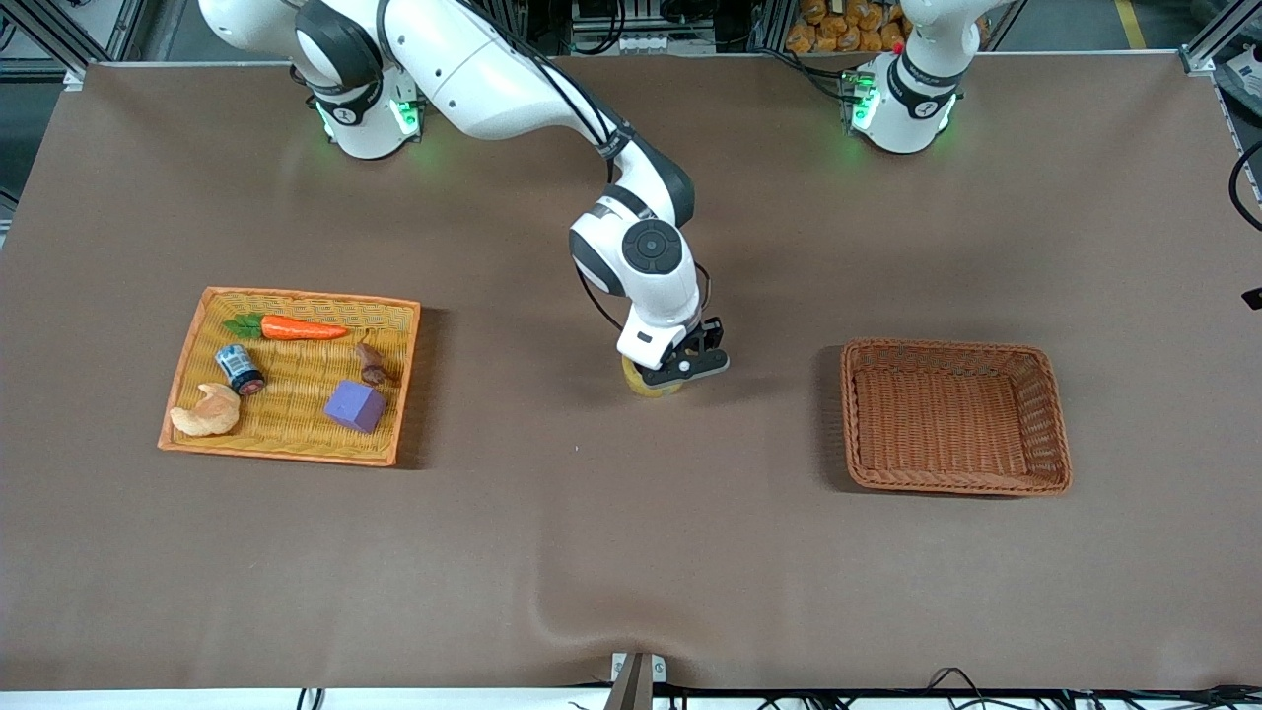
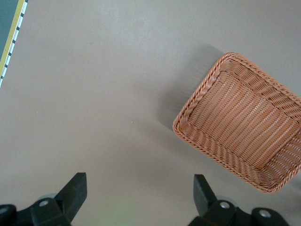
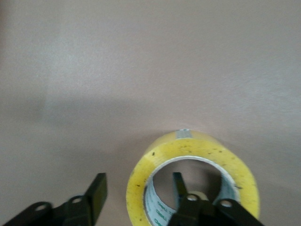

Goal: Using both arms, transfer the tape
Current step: 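Lift the tape roll with the right gripper and carry it out of the tray, then set the tape roll down on the table and open the right gripper, then withdraw the right gripper while the left gripper reaches toward the tape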

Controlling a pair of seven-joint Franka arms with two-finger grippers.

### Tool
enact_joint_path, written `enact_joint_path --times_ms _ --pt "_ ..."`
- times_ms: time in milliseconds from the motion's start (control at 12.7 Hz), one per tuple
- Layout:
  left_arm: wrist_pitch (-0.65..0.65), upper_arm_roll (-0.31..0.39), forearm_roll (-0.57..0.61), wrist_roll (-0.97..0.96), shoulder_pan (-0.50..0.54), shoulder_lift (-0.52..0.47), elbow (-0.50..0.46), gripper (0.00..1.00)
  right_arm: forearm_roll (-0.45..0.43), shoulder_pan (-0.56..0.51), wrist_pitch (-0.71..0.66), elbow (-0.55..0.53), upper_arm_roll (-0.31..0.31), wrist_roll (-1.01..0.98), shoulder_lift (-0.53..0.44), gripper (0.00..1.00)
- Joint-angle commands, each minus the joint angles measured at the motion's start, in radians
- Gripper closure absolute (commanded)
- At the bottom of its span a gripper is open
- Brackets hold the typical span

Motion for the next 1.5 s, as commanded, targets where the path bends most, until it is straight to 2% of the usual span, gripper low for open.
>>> enact_joint_path --times_ms 0,157,394,630,945,1260,1417 --pt "-0.016 -0.014 0.017 -0.003 0.007 -0.021 -0.004 0.0 0.002 -0.035 -0.099 0.007 0.004 0.003 -0.049 0.0" --pt "-0.016 -0.014 0.017 0.003 0.007 -0.021 -0.004 0.0 -0.001 -0.07 -0.121 -0.005 0.0 -0.003 -0.139 0.0" --pt "-0.016 -0.014 0.014 0.003 0.009 -0.02 -0.004 0.0 0.0 -0.159 -0.281 -0.016 -0.011 -0.062 -0.259 0.0" --pt "-0.016 -0.014 0.014 0.003 0.007 -0.021 -0.004 0.0 0.002 -0.278 -0.305 -0.112 -0.009 -0.119 -0.382 0.0" --pt "-0.016 -0.017 0.011 -0.005 0.004 -0.021 -0.004 0.0 -0.007 -0.38 -0.504 -0.138 -0.048 -0.159 -0.532 0.0" --pt "-0.016 -0.074 0.022 -0.016 -0.002 -0.017 -0.004 0.0 -0.008 -0.584 -0.57 -0.218 -0.049 -0.471 -0.689 0.0" --pt "-0.015 -0.104 0.028 -0.007 -0.017 -0.006 0.0 0.0 -0.007 -0.656 -0.683 -0.22 -0.049 -0.596 -0.723 0.0"
